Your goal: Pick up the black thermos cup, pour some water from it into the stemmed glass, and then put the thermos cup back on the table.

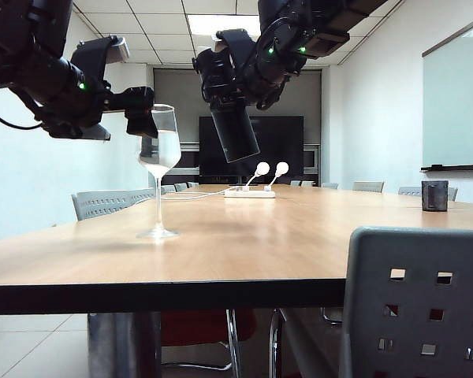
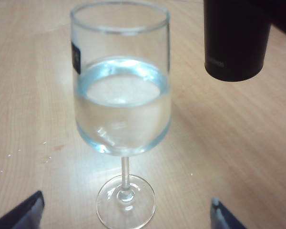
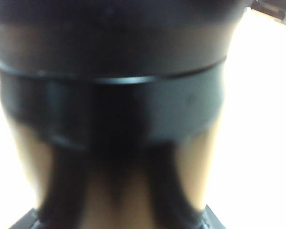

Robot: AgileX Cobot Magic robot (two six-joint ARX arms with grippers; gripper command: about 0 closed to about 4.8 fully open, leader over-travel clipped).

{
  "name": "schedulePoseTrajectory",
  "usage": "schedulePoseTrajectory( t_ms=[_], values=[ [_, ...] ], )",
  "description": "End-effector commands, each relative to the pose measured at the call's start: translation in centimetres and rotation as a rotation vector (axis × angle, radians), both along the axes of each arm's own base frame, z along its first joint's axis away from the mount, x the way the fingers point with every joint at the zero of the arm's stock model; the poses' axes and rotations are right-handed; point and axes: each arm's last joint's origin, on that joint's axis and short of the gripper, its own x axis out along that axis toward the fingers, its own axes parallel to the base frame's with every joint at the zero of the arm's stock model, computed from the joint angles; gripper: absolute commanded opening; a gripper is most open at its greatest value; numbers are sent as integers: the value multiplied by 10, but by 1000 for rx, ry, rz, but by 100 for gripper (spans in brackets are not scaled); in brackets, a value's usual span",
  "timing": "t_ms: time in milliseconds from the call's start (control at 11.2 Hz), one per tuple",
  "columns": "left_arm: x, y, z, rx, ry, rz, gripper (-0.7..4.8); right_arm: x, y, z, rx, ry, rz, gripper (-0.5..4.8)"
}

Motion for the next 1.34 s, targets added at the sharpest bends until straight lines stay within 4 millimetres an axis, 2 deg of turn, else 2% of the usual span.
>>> schedulePoseTrajectory(
  t_ms=[89, 179, 357, 983, 1072, 1340],
  values=[
    [-8, 2, 17, -14, -26, -3, 479, -7, 0, 24, -53, -125, 27, 219],
    [-23, 6, 29, 6, 36, 7, 479, -16, 16, 18, -212, -152, 73, 219],
    [-30, 8, 37, 6, 34, 7, 479, -23, 24, 15, -330, -148, 54, 198],
    [-35, 10, 40, 22, 51, 4, 479, -31, 17, 29, -431, -150, 4, 198],
    [-39, 11, 46, 20, 40, 5, 479, -32, 16, 30, -506, -177, 15, 198],
    [-39, 11, 45, 22, 49, 4, 479, -33, 16, 31, -588, -212, -6, 198]
  ],
)
